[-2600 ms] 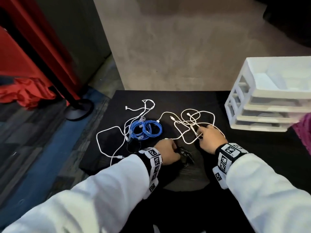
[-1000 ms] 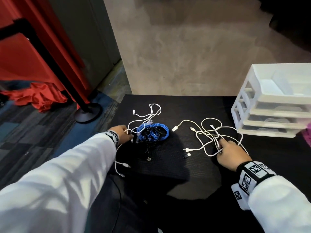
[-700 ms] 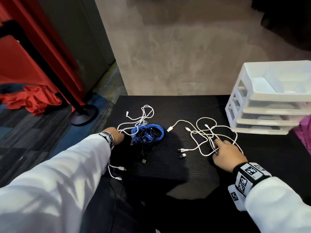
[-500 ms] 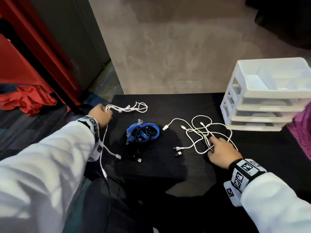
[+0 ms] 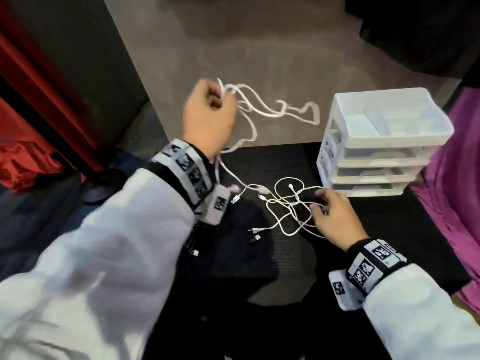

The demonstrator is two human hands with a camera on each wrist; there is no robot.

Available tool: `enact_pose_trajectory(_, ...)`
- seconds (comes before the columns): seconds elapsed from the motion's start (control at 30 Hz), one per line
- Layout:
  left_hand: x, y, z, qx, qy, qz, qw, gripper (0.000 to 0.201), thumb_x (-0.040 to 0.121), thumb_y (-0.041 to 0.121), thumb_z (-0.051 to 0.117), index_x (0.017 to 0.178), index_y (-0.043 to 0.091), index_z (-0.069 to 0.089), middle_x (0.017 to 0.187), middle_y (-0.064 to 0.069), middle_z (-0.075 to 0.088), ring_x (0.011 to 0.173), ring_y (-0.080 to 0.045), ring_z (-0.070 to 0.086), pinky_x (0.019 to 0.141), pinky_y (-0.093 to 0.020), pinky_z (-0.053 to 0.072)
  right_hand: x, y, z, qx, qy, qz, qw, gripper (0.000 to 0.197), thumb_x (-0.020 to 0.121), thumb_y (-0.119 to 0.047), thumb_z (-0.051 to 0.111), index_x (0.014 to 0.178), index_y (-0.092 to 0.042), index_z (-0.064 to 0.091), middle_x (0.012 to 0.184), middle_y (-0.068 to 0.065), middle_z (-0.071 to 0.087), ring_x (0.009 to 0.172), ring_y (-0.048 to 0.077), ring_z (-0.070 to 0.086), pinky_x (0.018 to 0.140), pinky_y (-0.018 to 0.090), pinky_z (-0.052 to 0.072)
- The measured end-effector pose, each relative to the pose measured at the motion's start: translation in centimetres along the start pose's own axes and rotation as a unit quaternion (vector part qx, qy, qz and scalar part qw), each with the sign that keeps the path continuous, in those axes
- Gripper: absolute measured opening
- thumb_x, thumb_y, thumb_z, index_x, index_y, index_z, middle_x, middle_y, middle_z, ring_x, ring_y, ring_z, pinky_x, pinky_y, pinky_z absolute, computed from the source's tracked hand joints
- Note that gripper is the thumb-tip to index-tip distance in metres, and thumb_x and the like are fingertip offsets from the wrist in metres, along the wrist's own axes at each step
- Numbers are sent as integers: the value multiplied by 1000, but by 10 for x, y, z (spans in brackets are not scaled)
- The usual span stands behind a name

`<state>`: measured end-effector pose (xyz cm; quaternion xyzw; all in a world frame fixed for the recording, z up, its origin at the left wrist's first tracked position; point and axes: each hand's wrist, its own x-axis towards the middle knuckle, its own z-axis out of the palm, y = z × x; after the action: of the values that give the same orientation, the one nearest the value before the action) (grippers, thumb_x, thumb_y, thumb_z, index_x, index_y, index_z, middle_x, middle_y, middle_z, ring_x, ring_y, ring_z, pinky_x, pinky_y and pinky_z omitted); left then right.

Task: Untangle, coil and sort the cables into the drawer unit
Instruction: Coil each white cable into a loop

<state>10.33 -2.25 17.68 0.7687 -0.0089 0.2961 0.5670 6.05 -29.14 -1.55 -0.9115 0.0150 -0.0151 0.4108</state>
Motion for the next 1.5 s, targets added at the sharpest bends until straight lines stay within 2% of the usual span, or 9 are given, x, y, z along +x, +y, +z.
enact_pose_trajectory(0.13,-60,-63,53,46,-133,-111,984,28,85,35,71,99,14,60,96,-13,73,76,-18,66,78,-42,58,-2,-1,-19,45,47,5,998,31,98,-20,64,128,-21,60,123,7,54,89,14,61,95,31,46)
enact_pose_trajectory(0.27,-91,-123,38,248,-346,-171,888,67,84,46,77,141,22,52,144,1,51,119,-13,61,110,-31,45,-10,10,-26,37,29,30,998,36,97,-21,64,132,-22,59,128,5,48,97,20,62,102,35,47)
enact_pose_trajectory(0.4,-91,-146,-11,430,-277,-53,858,61,80,64,64,135,38,56,145,9,44,129,-21,51,109,-42,43,-16,18,-23,26,4,32,999,37,96,-23,66,132,-24,59,127,4,49,101,21,65,107,43,49)
enact_pose_trajectory(0.53,-96,-166,-49,563,-316,-142,750,100,68,89,58,151,56,12,167,8,-11,155,-35,-5,112,-73,18,-15,15,-9,-32,-27,23,999,41,94,-31,69,133,-26,60,127,7,51,123,35,54,115,45,40)
enact_pose_trajectory(0.63,-105,-189,-66,572,-346,-174,724,88,76,89,48,151,57,15,168,11,-18,155,-35,-13,113,-77,16,-17,7,5,-81,-70,38,993,46,96,-36,69,139,-25,59,140,11,48,137,36,38,117,35,27)
enact_pose_trajectory(1.03,-98,-211,-135,579,-299,-189,735,72,82,85,43,145,51,35,168,10,-7,152,-31,19,108,-57,42,-23,-3,19,-132,-108,51,984,46,96,-41,67,139,-28,58,135,7,46,135,33,35,114,37,31)
enact_pose_trajectory(1.23,-96,-203,-148,585,-290,-203,730,86,76,90,44,151,52,24,169,6,-12,156,-36,-3,115,-75,9,-36,-18,29,-190,-56,-68,978,19,88,-43,75,99,-32,65,104,-7,46,109,25,49,96,41,49)
enact_pose_trajectory(1.33,-99,-190,-132,565,-233,-112,784,80,81,84,46,149,44,34,170,-3,1,157,-32,-2,117,-69,-2,-48,-21,45,-197,-229,-90,949,27,81,-51,80,90,-32,63,94,-11,53,97,17,58,90,36,51)
enact_pose_trajectory(1.5,-132,-159,-77,372,-187,2,909,44,88,59,50,111,28,72,122,2,60,115,-23,59,106,-39,45,-66,-24,66,-198,-231,-124,944,9,85,-29,68,84,-29,59,86,-11,53,97,19,60,86,38,52)
